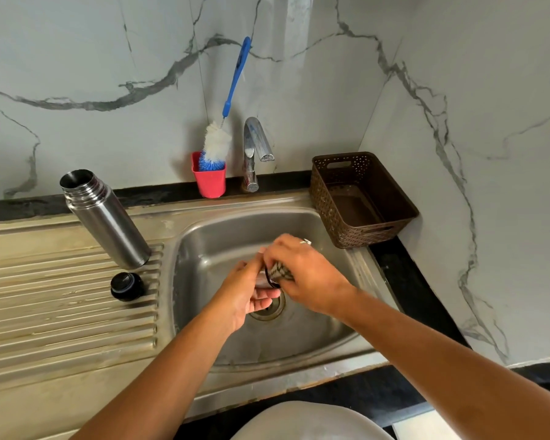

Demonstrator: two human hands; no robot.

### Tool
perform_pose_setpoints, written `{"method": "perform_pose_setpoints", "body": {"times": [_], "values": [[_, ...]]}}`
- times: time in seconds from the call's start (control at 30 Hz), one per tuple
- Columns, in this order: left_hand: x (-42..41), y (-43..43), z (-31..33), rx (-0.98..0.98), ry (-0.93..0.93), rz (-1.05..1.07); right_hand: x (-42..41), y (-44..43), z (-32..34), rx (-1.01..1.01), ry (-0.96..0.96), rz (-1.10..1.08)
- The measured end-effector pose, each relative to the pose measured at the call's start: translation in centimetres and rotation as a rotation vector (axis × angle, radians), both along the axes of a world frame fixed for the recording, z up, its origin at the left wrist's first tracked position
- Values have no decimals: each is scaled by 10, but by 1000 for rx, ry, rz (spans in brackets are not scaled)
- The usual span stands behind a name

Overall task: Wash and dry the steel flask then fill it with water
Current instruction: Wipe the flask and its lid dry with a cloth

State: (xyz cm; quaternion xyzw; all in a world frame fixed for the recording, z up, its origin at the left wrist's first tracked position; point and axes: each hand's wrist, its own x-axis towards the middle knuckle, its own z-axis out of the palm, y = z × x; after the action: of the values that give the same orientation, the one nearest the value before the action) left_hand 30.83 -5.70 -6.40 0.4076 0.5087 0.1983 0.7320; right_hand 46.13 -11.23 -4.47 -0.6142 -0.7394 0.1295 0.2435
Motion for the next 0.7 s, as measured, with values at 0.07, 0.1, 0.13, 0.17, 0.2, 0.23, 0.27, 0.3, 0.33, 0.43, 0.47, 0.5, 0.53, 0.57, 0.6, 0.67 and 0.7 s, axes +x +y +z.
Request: {"method": "perform_pose_setpoints", "body": {"times": [0.07, 0.1, 0.13, 0.17, 0.2, 0.23, 0.27, 0.3, 0.33, 0.43, 0.47, 0.5, 0.53, 0.57, 0.6, 0.67, 0.7], "values": [[2, 1, 1, -25, 10, 2, 5, 4, -4, 118, -257, 165], [2, 1, 1, -4, 24, 17, 6, 3, -8, 140, -232, 149], [1, 2, 0, 35, 41, 37, 6, 1, -12, 124, -116, 68], [1, 3, -2, 80, 55, 52, 4, -2, -15, 54, 85, -60], [-1, 3, -4, 121, 63, 58, 1, -4, -14, -86, 361, -219], [-2, 4, -5, 153, 63, 42, -1, -4, -11, -295, 681, -377], [-3, 5, -7, 175, 44, 9, -2, -5, -7, -511, 973, -498], [-5, 6, -8, 186, 11, -29, -2, -5, -5, -666, 1187, -570], [-8, 7, -8, 186, -33, -60, -1, -5, -3, -729, 1291, -605], [-14, 11, -4, 63, -124, -111, 7, -1, 0, -433, 882, -446], [-13, 12, -1, -2, -101, -122, 9, -1, 1, -254, 599, -323], [-10, 13, 2, -48, -50, -131, 9, 1, -1, -112, 363, -184], [-6, 14, 3, -72, 4, -126, 8, 3, -1, -22, 190, -61], [-3, 14, 3, -89, 41, -103, 9, 5, -3, 25, 71, 22], [0, 14, 2, -92, 59, -69, 10, 6, -7, 42, -8, 49], [2, 13, -4, -41, 56, 5, 8, 4, -16, 1, 34, -58], [2, 13, -7, 0, 44, 33, 7, 1, -18, -71, 209, -180]]}}
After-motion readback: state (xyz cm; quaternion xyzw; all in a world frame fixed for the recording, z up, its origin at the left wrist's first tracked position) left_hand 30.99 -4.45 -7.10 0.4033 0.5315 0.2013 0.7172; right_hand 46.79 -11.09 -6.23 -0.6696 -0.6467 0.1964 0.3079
